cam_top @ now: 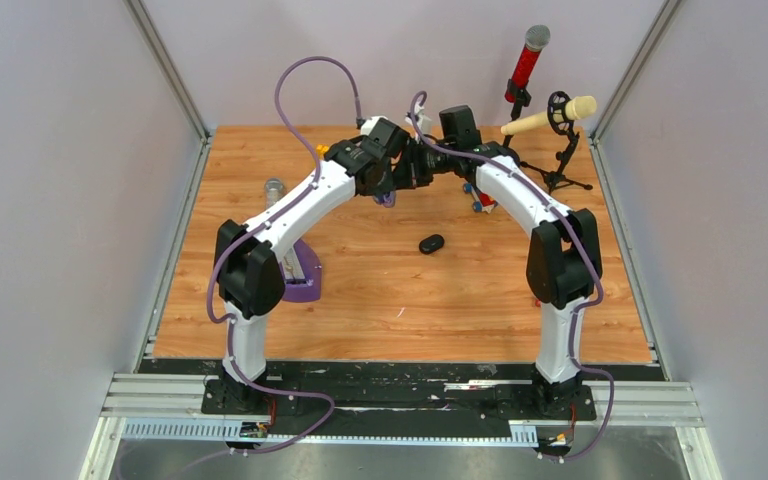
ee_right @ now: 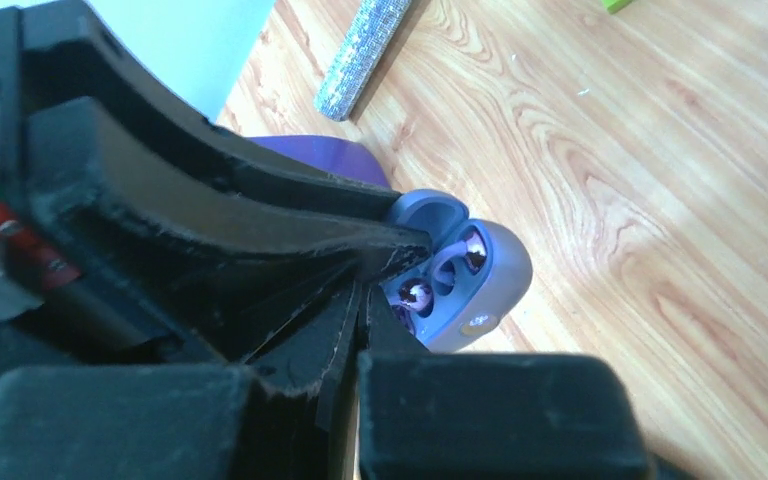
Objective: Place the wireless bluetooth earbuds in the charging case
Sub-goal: Place the earbud in the charging case.
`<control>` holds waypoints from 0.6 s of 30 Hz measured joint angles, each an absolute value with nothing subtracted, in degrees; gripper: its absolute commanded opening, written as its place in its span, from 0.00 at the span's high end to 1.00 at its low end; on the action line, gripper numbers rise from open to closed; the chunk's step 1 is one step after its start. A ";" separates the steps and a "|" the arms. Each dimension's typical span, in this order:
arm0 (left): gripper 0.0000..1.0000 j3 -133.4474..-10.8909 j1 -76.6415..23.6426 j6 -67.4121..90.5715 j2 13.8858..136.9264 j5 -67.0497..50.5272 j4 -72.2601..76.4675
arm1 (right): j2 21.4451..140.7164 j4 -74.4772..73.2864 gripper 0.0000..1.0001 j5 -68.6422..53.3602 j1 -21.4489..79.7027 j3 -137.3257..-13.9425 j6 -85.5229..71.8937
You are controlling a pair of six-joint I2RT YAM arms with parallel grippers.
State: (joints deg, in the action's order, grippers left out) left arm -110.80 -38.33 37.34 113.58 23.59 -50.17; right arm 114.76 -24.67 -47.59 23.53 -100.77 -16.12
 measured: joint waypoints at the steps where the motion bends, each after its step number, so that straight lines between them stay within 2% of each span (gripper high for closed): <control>1: 1.00 -110.76 -38.52 36.69 113.58 23.42 -50.11 | 115.09 -24.80 1.00 -47.88 23.51 -100.77 -16.78; 18: 1.00 -110.65 -40.14 33.39 113.58 22.98 -49.87 | 115.55 -27.44 1.00 -46.94 22.55 -100.77 -19.40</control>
